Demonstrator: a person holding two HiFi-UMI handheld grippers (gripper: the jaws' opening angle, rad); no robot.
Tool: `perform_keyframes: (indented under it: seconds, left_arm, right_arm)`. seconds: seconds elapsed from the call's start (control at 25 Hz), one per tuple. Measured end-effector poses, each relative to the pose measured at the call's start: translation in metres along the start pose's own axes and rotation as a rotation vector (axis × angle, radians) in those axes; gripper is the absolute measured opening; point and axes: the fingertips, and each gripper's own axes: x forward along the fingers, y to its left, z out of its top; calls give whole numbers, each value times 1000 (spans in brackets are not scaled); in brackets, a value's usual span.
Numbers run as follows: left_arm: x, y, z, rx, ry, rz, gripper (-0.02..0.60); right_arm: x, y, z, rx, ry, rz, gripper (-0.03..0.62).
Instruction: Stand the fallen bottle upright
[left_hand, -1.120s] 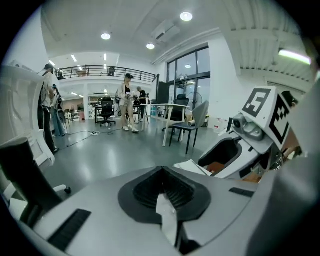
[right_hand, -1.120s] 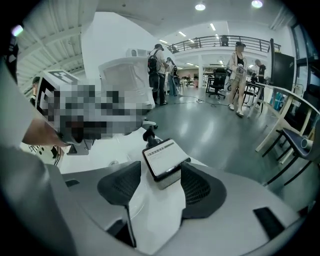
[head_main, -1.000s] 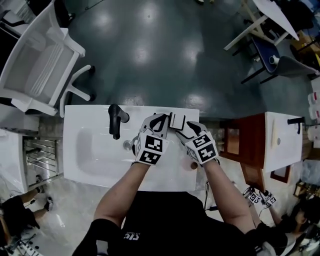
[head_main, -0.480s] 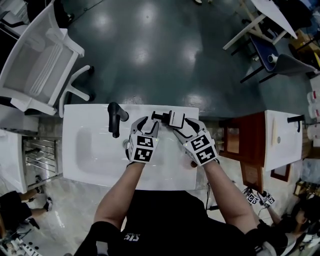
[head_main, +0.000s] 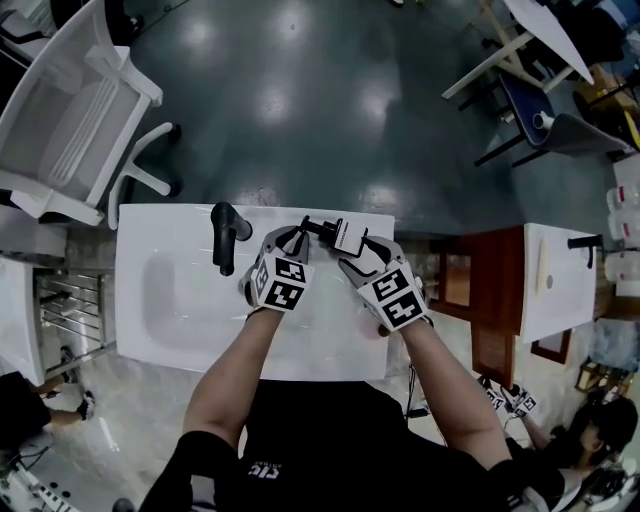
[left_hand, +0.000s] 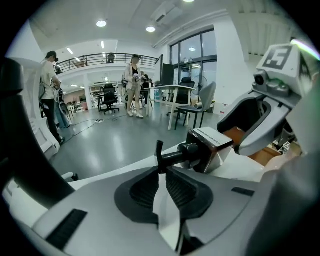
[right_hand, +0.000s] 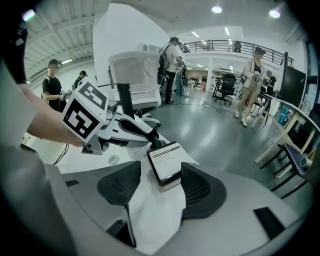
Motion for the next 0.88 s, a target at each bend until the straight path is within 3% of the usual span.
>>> perform_keyframes:
  seconds: [0.4,0.64,0.88]
  left_arm:
    - [-26,-13,56,32,-113,18,51]
    - [-36,-46,97,85,-181,-2,17]
    - [-33,-31,79,0,-133,92,18]
  right_arm:
    - [-7,-19,-14,71,-12,-9,250]
    - [-4,-23,-33,126,12,38,252]
    - [-9,-22,-25,72,-10,46,264]
